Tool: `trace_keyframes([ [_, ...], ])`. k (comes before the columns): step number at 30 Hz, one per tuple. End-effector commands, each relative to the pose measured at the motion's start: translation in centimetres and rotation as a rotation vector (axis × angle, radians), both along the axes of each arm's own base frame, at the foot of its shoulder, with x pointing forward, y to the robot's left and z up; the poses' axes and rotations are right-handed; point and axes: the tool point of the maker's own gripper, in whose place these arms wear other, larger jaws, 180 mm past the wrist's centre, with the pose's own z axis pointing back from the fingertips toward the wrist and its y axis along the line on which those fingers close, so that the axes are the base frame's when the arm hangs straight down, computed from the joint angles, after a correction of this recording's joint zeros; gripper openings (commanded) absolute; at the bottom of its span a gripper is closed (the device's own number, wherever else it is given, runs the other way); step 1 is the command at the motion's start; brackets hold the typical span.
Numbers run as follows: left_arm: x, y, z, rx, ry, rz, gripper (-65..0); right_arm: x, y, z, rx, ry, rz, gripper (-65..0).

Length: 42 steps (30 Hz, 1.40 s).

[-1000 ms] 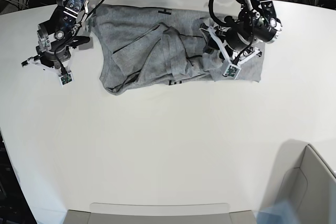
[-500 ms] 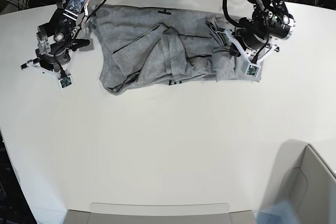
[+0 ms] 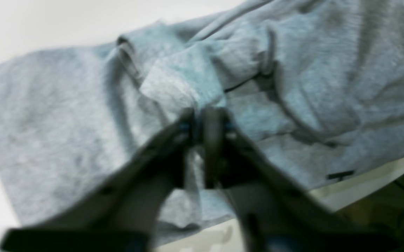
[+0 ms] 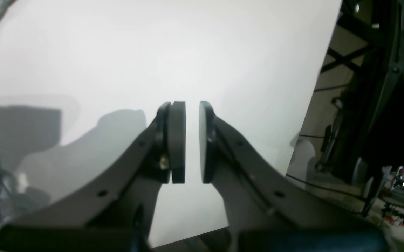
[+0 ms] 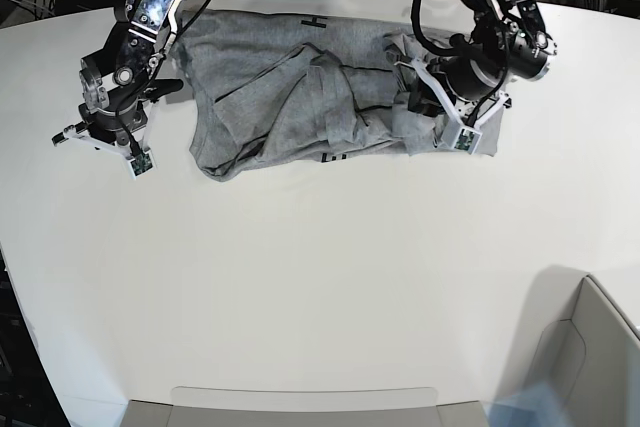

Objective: Fold the T-shirt properly

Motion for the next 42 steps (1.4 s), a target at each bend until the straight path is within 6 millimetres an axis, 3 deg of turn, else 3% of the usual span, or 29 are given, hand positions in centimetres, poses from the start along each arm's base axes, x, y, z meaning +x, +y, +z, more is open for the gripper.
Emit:
trace_keyframes([
  [1, 0.6, -0.1, 0.9, -0.01, -0.039, 0.001, -46.3, 0.6, 0.3, 0.8, -0.007, -0.022, 0.023, -57.2],
  [3, 0.6, 0.0, 0.9, -0.008, -0.041, 0.003, -44.6, 0.7, 0.5, 0.8, -0.006, -0.021, 0.03, -57.2],
  [6, 1.0, 0.2, 1.2, -0.005, -0.053, 0.005, -47.1, 0.8, 0.8, 0.8, -0.005, -0.022, 0.04, -57.2],
  [13, 3.7, 0.3, 3.2, -0.005, -0.134, 0.008, -65.0, 1.0, 0.9, 0.9, -0.005, -0.027, 0.043, -57.2],
  [15, 4.2, 1.0, 3.6, -0.001, -0.148, 0.032, -65.0, 1.0, 1.0, 0.9, -0.014, -0.022, 0.05, -57.2],
  [20, 4.1, 5.1, 3.5, 0.02, -0.145, 0.166, -65.0, 0.7, 0.1, 1.2, -0.071, -0.002, 0.03, -57.2],
  [26, 3.1, 6.4, 1.2, 0.025, -0.067, 0.18, -65.0, 0.7, 0.1, 1.2, -0.071, -0.002, 0.03, -57.2],
  [30, 2.6, 6.1, -0.1, 0.006, -0.025, 0.176, -65.0, 0.9, 0.1, 1.3, -0.071, -0.007, 0.03, -57.2],
  [39, 2.5, -0.4, -0.7, -0.028, -0.001, -0.032, -65.0, 2.0, 0.2, 2.4, -0.062, -0.047, 0.018, -57.2],
  [42, 2.3, -1.6, -1.2, -0.042, 0.016, -0.07, -65.0, 2.1, 0.2, 2.5, -0.062, -0.051, 0.017, -57.2],
])
